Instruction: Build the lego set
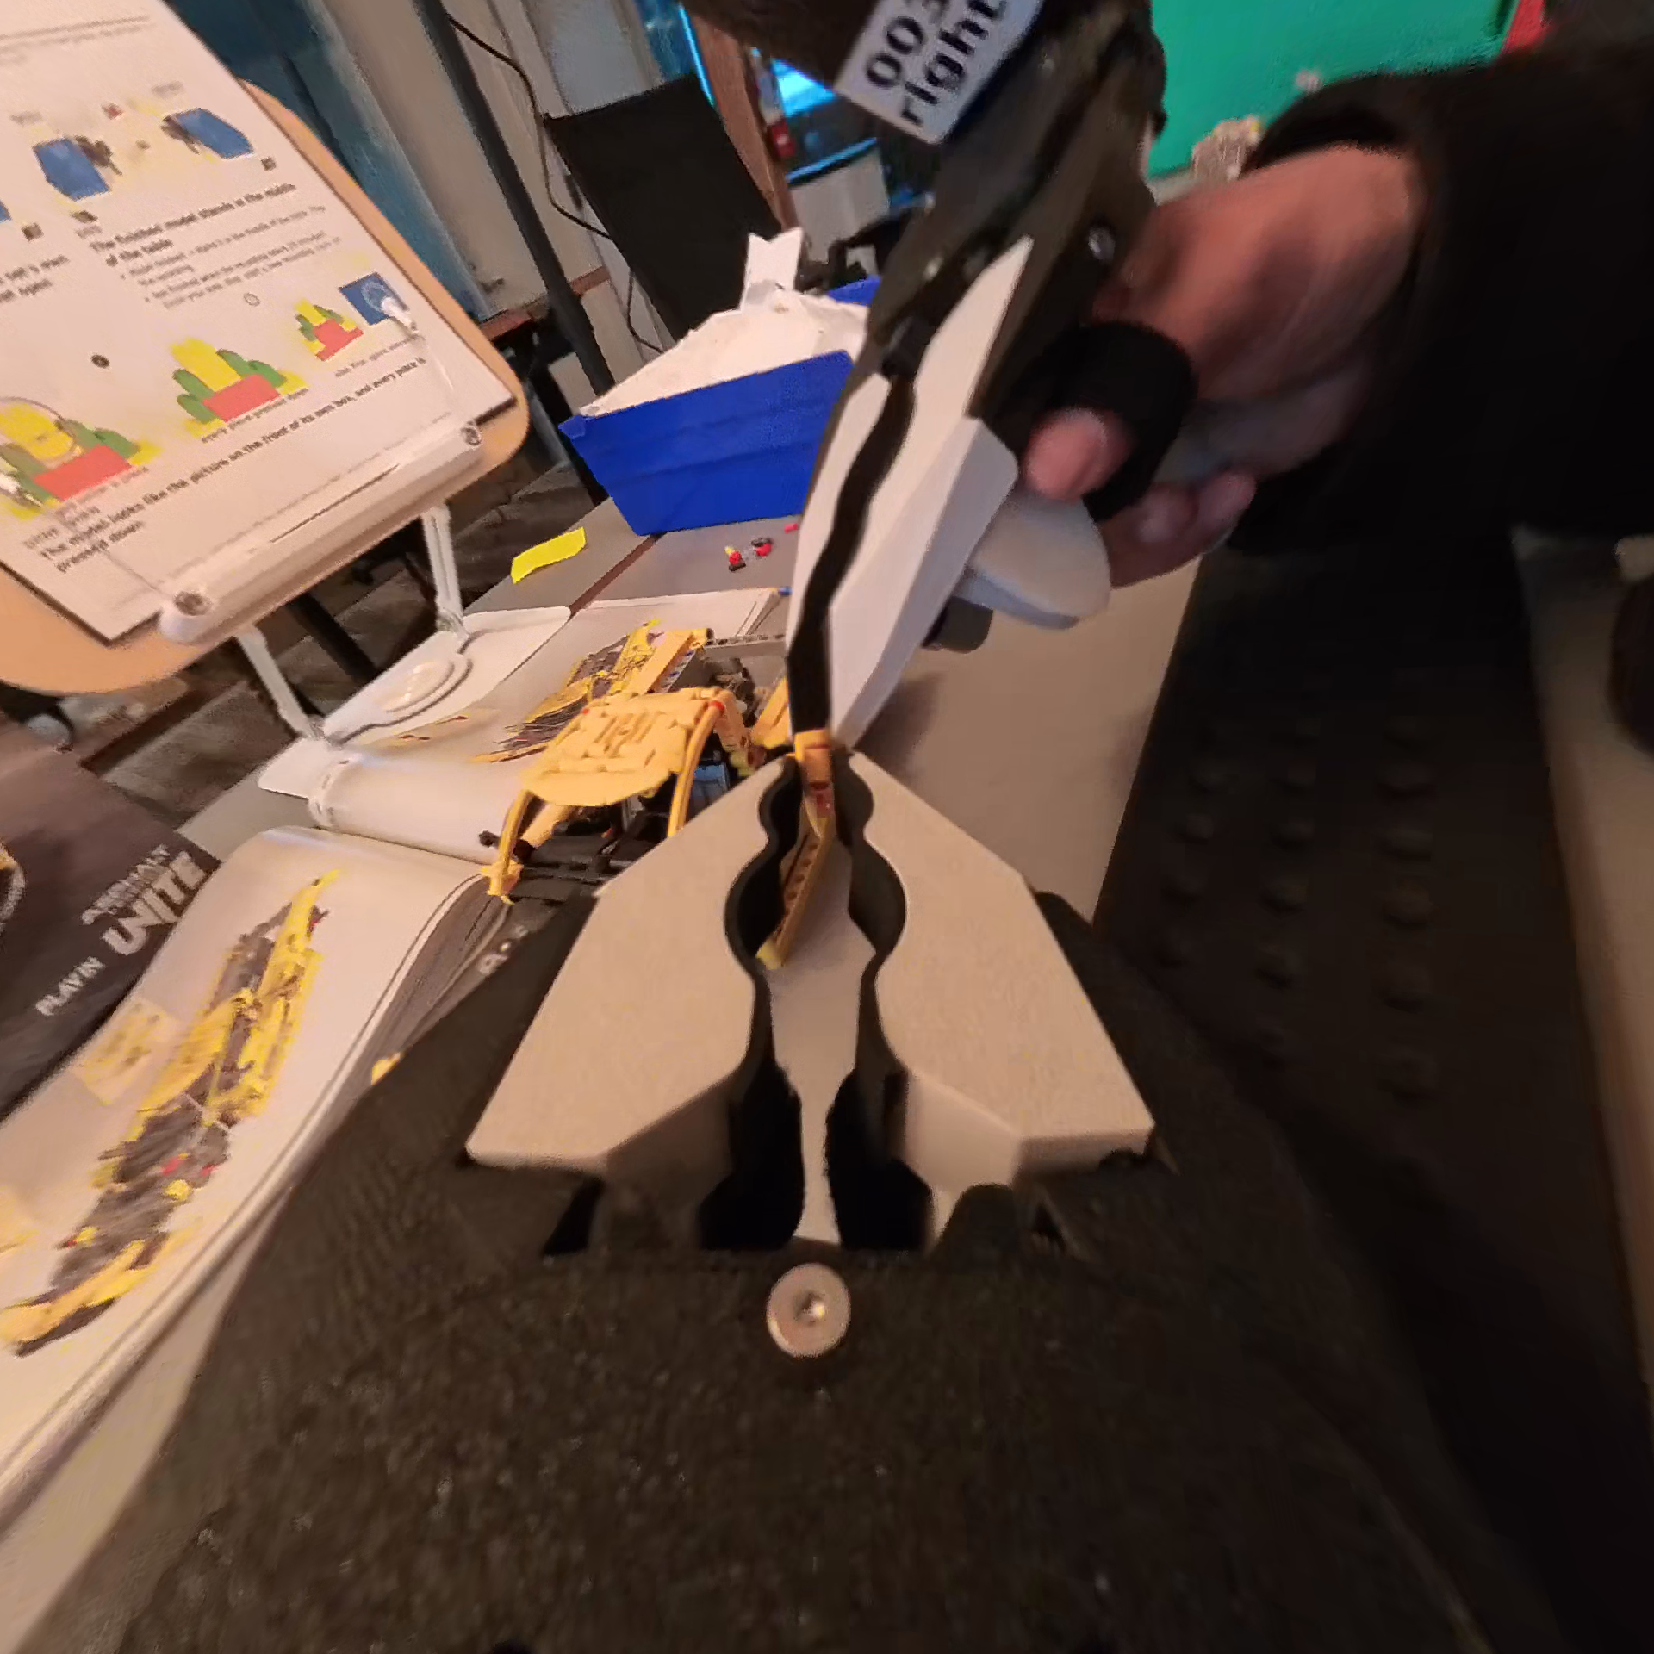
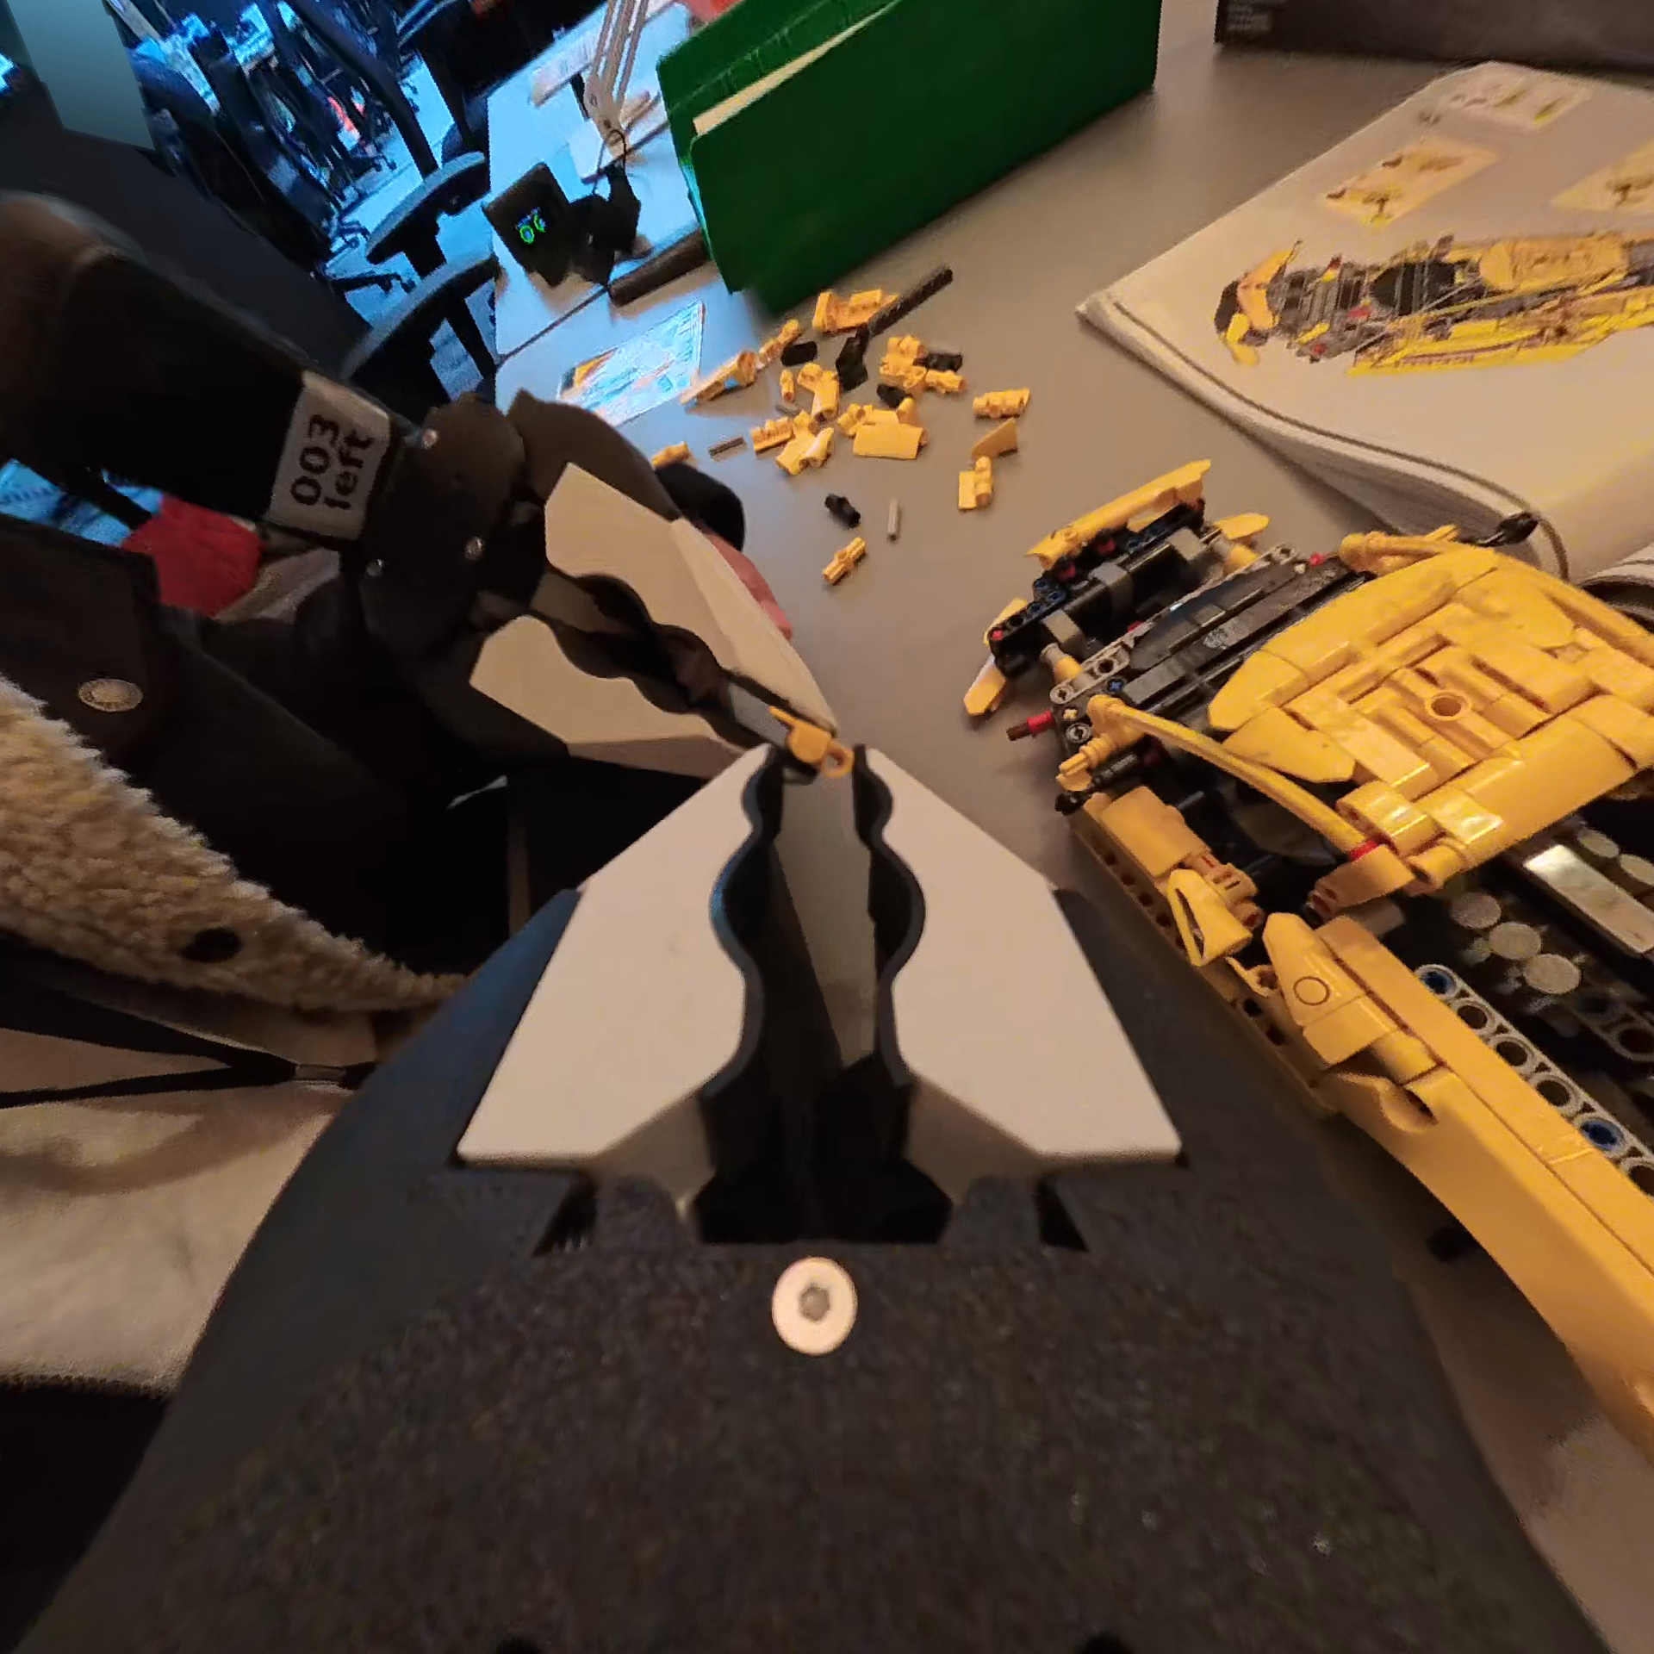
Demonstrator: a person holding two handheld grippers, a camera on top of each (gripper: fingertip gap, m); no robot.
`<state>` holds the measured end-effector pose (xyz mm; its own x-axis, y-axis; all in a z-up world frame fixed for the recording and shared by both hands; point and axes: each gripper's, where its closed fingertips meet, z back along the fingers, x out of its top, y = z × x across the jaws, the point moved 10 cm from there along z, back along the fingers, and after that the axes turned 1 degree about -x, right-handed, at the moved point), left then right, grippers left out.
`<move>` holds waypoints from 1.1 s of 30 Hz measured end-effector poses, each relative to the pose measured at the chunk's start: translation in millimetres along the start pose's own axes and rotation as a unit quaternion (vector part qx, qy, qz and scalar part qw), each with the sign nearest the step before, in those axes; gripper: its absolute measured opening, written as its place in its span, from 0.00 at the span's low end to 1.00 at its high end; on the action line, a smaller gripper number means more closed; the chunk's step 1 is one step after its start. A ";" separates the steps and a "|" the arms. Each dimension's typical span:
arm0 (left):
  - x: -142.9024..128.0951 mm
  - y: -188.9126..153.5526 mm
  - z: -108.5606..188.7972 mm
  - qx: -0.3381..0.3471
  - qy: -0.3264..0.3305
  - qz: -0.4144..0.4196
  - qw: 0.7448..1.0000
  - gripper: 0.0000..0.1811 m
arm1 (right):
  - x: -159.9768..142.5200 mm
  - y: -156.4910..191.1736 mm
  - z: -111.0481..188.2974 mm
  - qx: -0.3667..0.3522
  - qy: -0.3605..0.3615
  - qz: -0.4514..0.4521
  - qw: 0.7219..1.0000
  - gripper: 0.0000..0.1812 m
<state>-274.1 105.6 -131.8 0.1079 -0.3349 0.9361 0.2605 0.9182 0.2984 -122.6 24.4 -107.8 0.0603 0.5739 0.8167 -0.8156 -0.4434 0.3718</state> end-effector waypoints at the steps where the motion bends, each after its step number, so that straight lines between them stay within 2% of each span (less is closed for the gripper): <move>1: 0.1 3.0 1.6 -0.001 -0.008 0.019 1.000 0.04 | 0.1 -0.6 1.3 -0.002 -0.001 0.008 1.000 0.10; 3: -0.7 10.4 4.6 -0.013 -0.027 0.077 0.997 0.04 | 2.0 0.7 5.2 -0.005 -0.023 0.044 0.999 0.11; 5: -2.6 18.3 7.2 -0.033 -0.051 0.151 0.987 0.04 | 1.5 3.7 6.4 -0.026 -0.037 0.127 0.991 0.14; 7: -3.9 25.9 10.3 -0.065 -0.086 0.237 0.966 0.04 | -0.6 9.5 1.8 -0.069 -0.048 0.241 0.967 0.17; 9: -8.2 33.1 11.7 -0.092 -0.110 0.319 0.937 0.04 | 2.0 20.6 -3.0 -0.115 -0.089 0.331 0.932 0.15; 11: -13.1 39.9 14.4 -0.110 -0.138 0.382 0.907 0.04 | 7.1 30.7 -4.6 -0.158 -0.133 0.376 0.903 0.11; 12: -16.0 43.1 15.8 -0.114 -0.146 0.406 0.895 0.04 | 9.0 33.5 -7.4 -0.157 -0.128 0.388 0.899 0.10; 15: -20.6 48.1 17.8 -0.141 -0.169 0.453 0.864 0.04 | 13.5 31.8 -21.4 -0.141 -0.089 0.381 0.909 0.20; 18: -24.7 52.1 18.4 -0.160 -0.184 0.488 0.838 0.04 | 18.5 33.3 -29.7 -0.139 -0.100 0.396 0.902 0.18; 20: -25.9 52.9 18.8 -0.162 -0.185 0.495 0.833 0.04 | 19.7 32.1 -35.5 -0.144 -0.098 0.401 0.899 0.17; 24: -26.3 52.6 18.0 -0.172 -0.186 0.501 0.828 0.04 | 19.3 29.3 -39.1 -0.163 -0.104 0.417 0.888 0.08; 33: -26.1 51.4 17.2 -0.167 -0.181 0.498 0.831 0.04 | 17.0 33.2 -40.4 -0.198 -0.089 0.474 0.853 0.07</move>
<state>-280.0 165.1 -137.7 0.1493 0.6979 0.7005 0.4731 0.5717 -0.6703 -171.9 47.4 -99.5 -0.6766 -0.0432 0.7351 -0.6749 -0.3627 -0.6426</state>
